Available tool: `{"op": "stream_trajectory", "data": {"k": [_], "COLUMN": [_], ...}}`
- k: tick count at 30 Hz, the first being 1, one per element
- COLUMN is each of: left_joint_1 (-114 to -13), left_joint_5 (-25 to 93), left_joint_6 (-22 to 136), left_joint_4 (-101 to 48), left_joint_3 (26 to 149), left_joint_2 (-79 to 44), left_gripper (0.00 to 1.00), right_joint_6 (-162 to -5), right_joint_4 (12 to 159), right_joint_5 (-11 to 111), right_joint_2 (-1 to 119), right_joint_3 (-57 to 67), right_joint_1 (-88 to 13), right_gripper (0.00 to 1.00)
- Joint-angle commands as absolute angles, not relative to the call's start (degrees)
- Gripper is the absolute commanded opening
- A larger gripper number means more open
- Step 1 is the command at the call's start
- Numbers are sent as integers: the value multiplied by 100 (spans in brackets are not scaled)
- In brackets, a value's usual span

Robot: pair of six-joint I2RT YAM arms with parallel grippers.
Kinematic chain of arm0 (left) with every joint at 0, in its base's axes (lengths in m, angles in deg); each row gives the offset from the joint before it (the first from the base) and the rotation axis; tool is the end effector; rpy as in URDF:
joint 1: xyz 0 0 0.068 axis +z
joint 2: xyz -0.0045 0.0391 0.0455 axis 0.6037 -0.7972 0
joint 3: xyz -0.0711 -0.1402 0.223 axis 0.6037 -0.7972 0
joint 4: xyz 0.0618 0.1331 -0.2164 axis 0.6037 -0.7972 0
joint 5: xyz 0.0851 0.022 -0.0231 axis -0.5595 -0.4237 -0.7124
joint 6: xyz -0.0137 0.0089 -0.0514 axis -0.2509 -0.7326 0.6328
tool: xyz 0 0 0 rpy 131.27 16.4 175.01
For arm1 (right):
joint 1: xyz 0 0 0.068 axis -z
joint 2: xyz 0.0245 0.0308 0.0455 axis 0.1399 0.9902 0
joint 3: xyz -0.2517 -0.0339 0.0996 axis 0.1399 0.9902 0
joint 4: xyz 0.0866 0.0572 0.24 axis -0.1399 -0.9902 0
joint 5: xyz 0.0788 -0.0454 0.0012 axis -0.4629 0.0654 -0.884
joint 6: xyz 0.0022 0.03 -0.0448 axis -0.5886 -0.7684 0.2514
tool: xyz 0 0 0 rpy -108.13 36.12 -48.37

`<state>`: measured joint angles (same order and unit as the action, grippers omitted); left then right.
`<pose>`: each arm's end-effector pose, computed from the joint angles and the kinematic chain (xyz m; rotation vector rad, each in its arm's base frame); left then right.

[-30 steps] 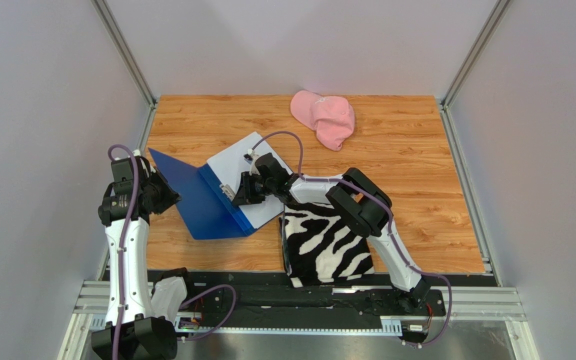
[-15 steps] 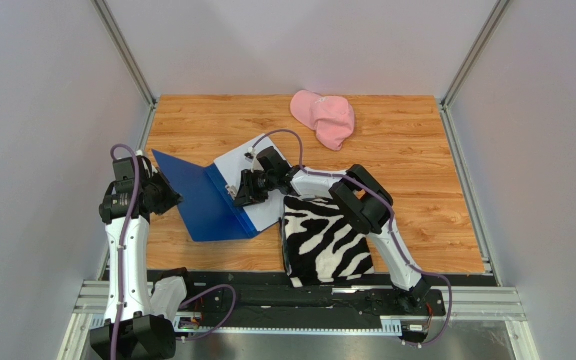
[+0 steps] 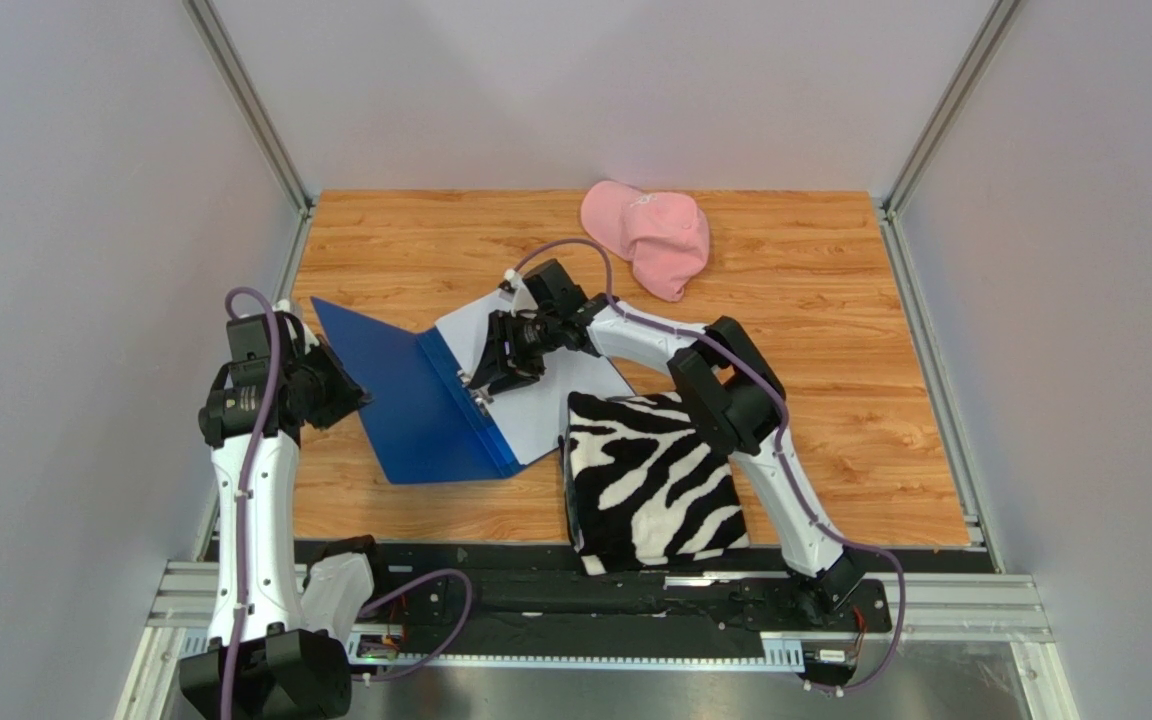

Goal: Put the files into the folder
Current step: Clamp the file and folder with some files.

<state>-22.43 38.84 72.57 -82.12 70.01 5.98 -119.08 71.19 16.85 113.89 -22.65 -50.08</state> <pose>0.1630 0.0343 0.3098 -0.7808 2.3332 -0.3773 0.3677 0.3627 0.1387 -0.3715 2.6986 1.4365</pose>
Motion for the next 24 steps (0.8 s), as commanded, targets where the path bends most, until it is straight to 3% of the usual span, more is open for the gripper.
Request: {"op": "stream_trajectory", "data": {"k": [1,16,24], "left_joint_1": [-2228,-2228,-2228], "left_joint_5": [3969,3987,3987], "left_joint_6": [7085,7103,7077], "left_joint_4": [-8127,-8066,-8048], "left_joint_3": [7312,7190,7181], "left_joint_2": [736,763,754], "left_gripper": [0,0,0], "right_joint_6": [-12011,-12836,-13548], "right_joint_4": [6401,6453,6725], "right_joint_5": [1740,1423,1221], "right_joint_2": [11713,11643,11748], "right_joint_3": [-2815,-3186,-3380], "right_joint_1": [-4935,-4882,-4865], "right_gripper": [47,45,35]}}
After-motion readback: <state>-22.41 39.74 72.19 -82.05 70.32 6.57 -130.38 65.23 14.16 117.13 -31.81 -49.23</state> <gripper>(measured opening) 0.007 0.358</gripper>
